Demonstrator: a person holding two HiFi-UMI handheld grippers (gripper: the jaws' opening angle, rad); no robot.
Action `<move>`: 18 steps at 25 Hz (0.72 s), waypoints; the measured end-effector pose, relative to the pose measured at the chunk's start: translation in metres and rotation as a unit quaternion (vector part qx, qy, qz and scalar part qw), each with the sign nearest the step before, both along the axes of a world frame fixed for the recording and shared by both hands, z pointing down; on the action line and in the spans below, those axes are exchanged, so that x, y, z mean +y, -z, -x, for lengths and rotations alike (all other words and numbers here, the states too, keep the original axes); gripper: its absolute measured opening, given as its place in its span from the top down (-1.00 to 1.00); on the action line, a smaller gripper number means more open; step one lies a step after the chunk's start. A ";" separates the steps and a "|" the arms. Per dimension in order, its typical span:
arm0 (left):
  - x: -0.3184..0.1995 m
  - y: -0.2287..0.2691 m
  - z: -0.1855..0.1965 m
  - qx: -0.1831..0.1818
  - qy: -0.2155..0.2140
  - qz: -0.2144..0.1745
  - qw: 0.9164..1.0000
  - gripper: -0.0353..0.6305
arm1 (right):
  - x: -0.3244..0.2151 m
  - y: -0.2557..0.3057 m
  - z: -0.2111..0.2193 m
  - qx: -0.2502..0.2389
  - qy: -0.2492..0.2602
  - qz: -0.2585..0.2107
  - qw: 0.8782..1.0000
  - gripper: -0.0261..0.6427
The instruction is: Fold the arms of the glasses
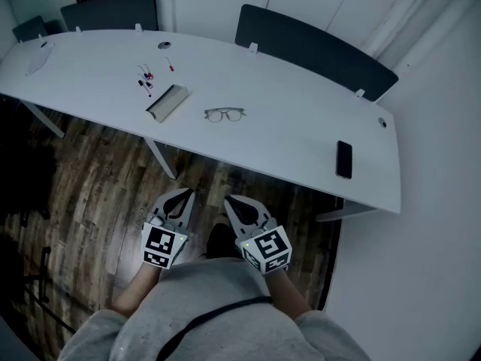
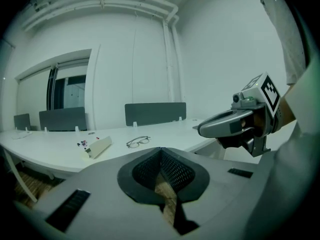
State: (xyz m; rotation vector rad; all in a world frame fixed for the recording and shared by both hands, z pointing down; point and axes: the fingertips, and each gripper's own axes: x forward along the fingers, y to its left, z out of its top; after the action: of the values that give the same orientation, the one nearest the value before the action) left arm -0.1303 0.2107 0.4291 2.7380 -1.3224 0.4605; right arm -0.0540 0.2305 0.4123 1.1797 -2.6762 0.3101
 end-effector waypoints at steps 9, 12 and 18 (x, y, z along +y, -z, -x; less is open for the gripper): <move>0.025 0.010 -0.007 0.026 -0.006 -0.016 1.000 0.85 | 0.025 0.009 0.002 0.004 -0.015 -0.013 1.000 0.87; 0.031 0.015 -0.009 0.032 -0.005 -0.023 0.999 0.85 | 0.028 0.015 0.003 0.000 -0.021 -0.023 1.000 0.87; 0.044 0.020 -0.006 0.051 0.016 -0.029 0.998 0.85 | 0.037 0.025 0.001 -0.017 -0.036 -0.044 0.998 0.87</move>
State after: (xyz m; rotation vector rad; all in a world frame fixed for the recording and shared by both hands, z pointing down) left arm -0.1241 0.2543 0.4088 2.7396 -1.3739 0.2802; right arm -0.0547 0.2675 0.3869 1.3108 -2.7048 0.2277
